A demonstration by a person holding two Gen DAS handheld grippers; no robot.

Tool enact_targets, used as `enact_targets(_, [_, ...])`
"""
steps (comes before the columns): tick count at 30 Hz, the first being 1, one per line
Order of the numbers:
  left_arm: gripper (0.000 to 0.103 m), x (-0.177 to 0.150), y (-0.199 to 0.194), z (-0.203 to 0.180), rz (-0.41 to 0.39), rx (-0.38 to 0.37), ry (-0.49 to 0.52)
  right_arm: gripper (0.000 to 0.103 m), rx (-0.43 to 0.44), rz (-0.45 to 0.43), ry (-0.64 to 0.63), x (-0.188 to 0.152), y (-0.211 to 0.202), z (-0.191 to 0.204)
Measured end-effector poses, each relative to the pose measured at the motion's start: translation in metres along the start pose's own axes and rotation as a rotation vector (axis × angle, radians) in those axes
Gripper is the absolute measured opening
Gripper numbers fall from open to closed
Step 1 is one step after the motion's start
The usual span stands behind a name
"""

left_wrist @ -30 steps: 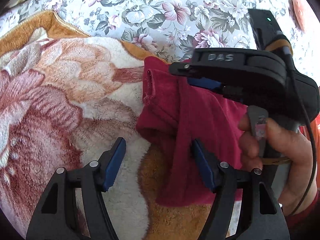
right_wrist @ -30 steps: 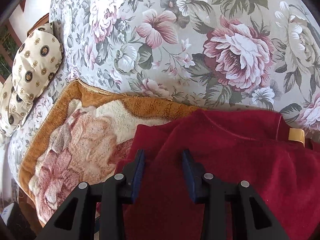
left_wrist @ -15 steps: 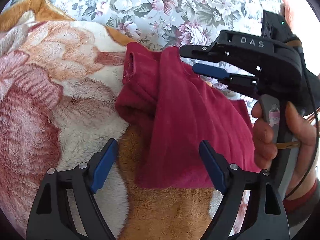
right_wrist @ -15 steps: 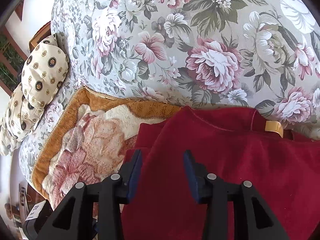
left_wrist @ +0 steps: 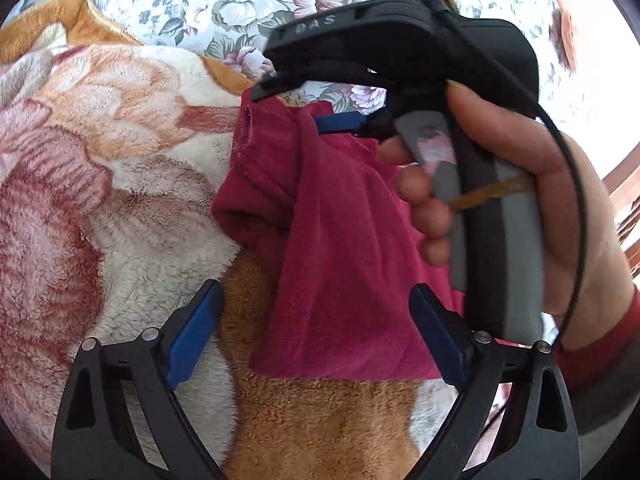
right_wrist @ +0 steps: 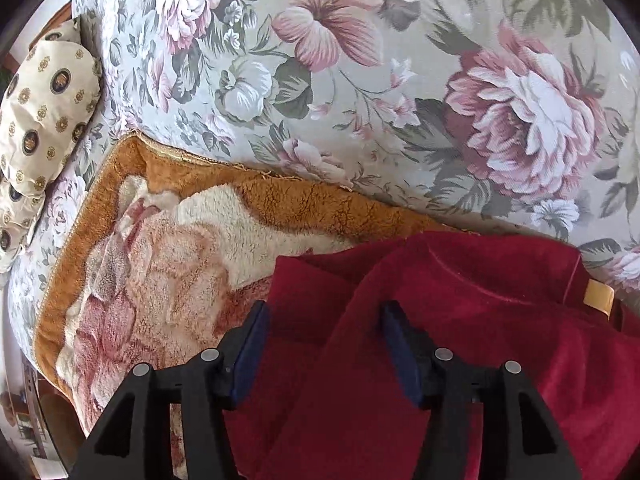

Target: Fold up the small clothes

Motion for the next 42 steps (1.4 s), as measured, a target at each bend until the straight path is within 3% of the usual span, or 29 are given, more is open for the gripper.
enact_targets(3, [0.094, 0.003, 0.000, 0.004, 0.003, -0.028, -0.022, 0.070, -0.026, 0.042, -0.049, 0.005, 0.010, 0.009])
enact_targets(8, [0.094, 0.004, 0.002, 0.003, 0.004, -0.022, -0.005, 0.071, -0.125, 0.114, -0.123, 0.005, 0.030, 0.016])
enact_targets(12, [0.094, 0.007, 0.006, 0.001, -0.001, -0.018, -0.005, 0.075, -0.218, 0.105, -0.246, -0.005, 0.037, 0.028])
enact_targets(14, [0.094, 0.010, 0.007, -0.002, -0.005, -0.019, 0.004, 0.067, -0.209, 0.087, -0.236, -0.008, 0.033, 0.026])
enact_targets(15, [0.094, 0.011, 0.008, -0.001, -0.006, -0.023, 0.005, 0.054, -0.210, 0.071, -0.223, -0.010, 0.028, 0.022])
enact_targets(17, [0.094, 0.013, 0.012, -0.004, 0.005, -0.058, 0.017, 0.036, -0.180, 0.032, -0.221, -0.014, 0.014, 0.018])
enact_targets(18, [0.081, 0.013, 0.013, -0.008, 0.015, -0.086, 0.022, 0.026, -0.160, 0.005, -0.212, -0.016, 0.004, 0.014])
enact_targets(19, [0.054, 0.010, 0.013, -0.009, 0.028, -0.121, 0.008, 0.023, -0.139, -0.022, -0.196, -0.017, -0.006, 0.011])
enact_targets(21, [0.048, 0.009, 0.019, -0.009, 0.058, -0.154, -0.016, 0.018, -0.083, -0.080, -0.163, -0.020, -0.031, 0.002])
enact_targets(24, [0.028, 0.012, 0.018, -0.011, 0.035, -0.139, 0.004, 0.016, -0.033, -0.148, -0.119, -0.026, -0.062, -0.011])
enact_targets(32, [0.021, 0.017, -0.006, -0.036, -0.032, -0.186, 0.115, 0.014, 0.034, -0.285, -0.036, -0.041, -0.131, -0.043])
enact_targets(37, [0.021, 0.010, -0.016, -0.083, -0.060, -0.197, 0.232, 0.013, 0.050, -0.362, -0.002, -0.054, -0.175, -0.069])
enact_targets(42, [0.021, -0.005, -0.014, -0.141, -0.032, -0.221, 0.348, 0.013, 0.038, -0.412, 0.061, -0.078, -0.211, -0.117])
Point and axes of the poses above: each gripper's, at about its wrist camera, not at the fingertips, and y roughly the way its jaws point, z to its left, x to its top, the point moved 5 cm from there along y, roughly the way its jaws point, and after that the axes turned 1 degree about x, right-handed, at the moved point
